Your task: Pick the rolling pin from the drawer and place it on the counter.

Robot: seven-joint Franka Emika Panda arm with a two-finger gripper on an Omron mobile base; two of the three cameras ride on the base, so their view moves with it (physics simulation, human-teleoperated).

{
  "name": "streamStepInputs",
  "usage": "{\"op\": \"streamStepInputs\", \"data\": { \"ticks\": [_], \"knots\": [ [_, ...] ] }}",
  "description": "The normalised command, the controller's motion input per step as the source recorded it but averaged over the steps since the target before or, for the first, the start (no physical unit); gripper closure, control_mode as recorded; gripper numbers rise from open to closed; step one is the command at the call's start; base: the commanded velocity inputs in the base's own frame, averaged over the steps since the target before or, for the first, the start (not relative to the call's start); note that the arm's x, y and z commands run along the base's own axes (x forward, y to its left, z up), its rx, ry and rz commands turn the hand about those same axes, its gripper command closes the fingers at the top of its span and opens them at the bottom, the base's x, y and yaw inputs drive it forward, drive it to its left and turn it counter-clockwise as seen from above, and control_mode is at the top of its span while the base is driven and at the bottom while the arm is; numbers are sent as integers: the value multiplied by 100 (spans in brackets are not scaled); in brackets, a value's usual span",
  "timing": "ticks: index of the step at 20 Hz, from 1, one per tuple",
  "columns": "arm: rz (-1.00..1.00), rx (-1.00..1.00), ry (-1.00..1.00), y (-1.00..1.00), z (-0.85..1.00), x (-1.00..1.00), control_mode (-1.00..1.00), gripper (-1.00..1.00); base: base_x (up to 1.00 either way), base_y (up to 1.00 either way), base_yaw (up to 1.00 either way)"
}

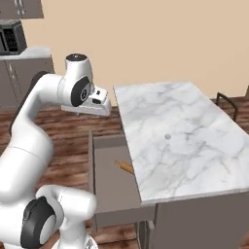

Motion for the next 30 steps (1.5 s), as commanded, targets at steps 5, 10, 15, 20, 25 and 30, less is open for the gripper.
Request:
{"op": "streamStepInputs", "data": {
  "ticks": [5,10,15,20,25,30],
  "knots": [
    [0,0,0,0,0,0,100,-100,-30,-77,59],
    [0,0,0,0,0,0,100,-100,-77,-52,58],
    [25,0,9,-22,-30,-41,-100,-100,-17,-6,10],
    [16,0,15,-34,-38,-6,-100,-100,0,0,0],
    [5,0,20,-9,-49,15,-100,-100,0,0,0],
    [1,0,17,0,-52,51,-100,-100,0,0,0]
  ]
}}
